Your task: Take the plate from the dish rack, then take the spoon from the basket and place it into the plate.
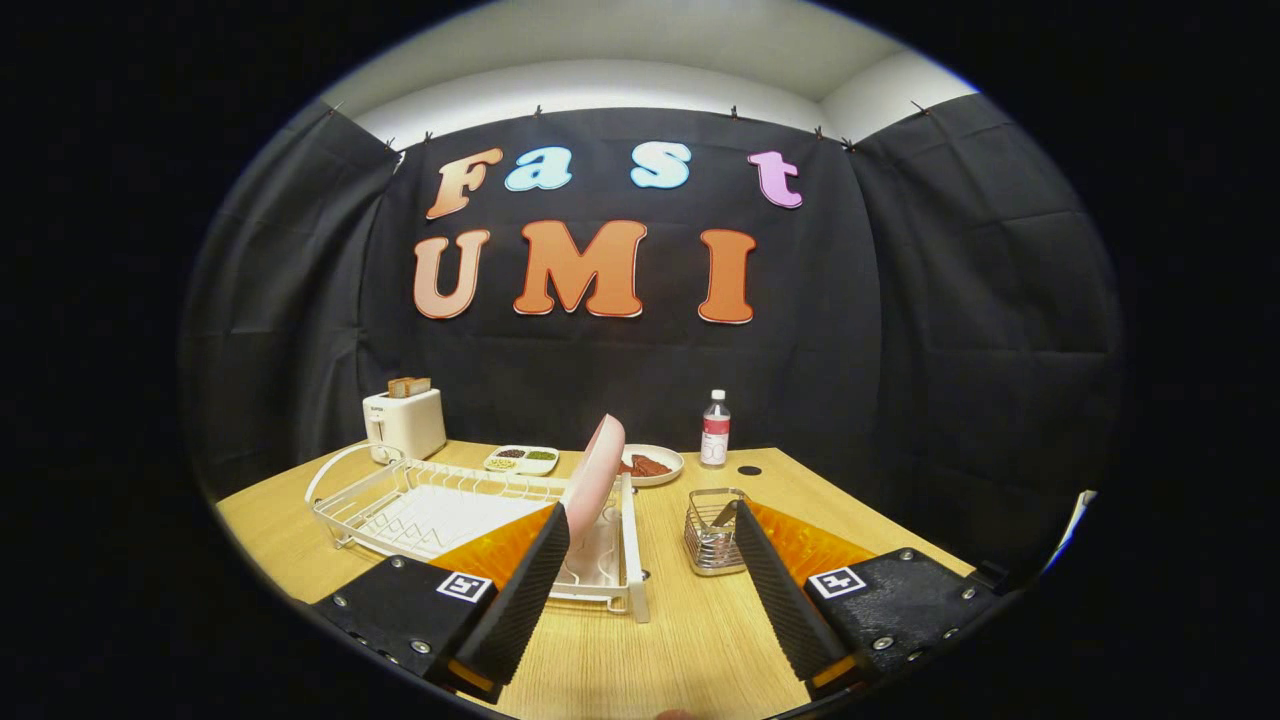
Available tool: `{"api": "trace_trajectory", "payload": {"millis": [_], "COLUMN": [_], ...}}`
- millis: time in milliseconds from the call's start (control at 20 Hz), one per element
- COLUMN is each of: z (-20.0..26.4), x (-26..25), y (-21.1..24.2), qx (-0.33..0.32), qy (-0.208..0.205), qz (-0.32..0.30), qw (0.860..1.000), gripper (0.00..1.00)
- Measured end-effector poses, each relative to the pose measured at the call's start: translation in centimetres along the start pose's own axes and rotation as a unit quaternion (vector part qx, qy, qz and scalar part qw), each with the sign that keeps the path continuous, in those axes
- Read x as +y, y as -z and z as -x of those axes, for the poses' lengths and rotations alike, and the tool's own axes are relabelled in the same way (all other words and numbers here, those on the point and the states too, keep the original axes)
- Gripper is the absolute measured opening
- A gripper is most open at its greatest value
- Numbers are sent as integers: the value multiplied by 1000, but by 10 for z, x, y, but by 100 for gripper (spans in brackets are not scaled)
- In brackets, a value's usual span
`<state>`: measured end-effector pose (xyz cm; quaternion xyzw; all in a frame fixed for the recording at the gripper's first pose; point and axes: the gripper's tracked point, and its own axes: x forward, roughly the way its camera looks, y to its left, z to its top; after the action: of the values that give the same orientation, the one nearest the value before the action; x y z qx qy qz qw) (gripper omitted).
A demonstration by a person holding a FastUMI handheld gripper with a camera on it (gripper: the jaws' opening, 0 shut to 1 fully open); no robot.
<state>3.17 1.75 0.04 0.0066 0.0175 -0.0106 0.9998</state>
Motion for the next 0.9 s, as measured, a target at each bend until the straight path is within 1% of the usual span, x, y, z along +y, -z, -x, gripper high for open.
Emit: {"api": "trace_trajectory", "payload": {"millis": [200,300,400,550,700,750,800,900], "z": [-24,-43,-64,-100,-122,-126,-130,-135], "x": [21,32,32,33,43,47,52,51], "y": [-3,-1,5,22,35,39,45,49], "qx": [4,10,21,54,80,87,96,107], "qy": [4,8,31,59,65,64,62,73], "qz": [13,28,45,41,37,36,37,38], "qw": [1000,1000,998,996,994,993,993,991], "gripper": [99,99,99,97,89,84,81,70]}}
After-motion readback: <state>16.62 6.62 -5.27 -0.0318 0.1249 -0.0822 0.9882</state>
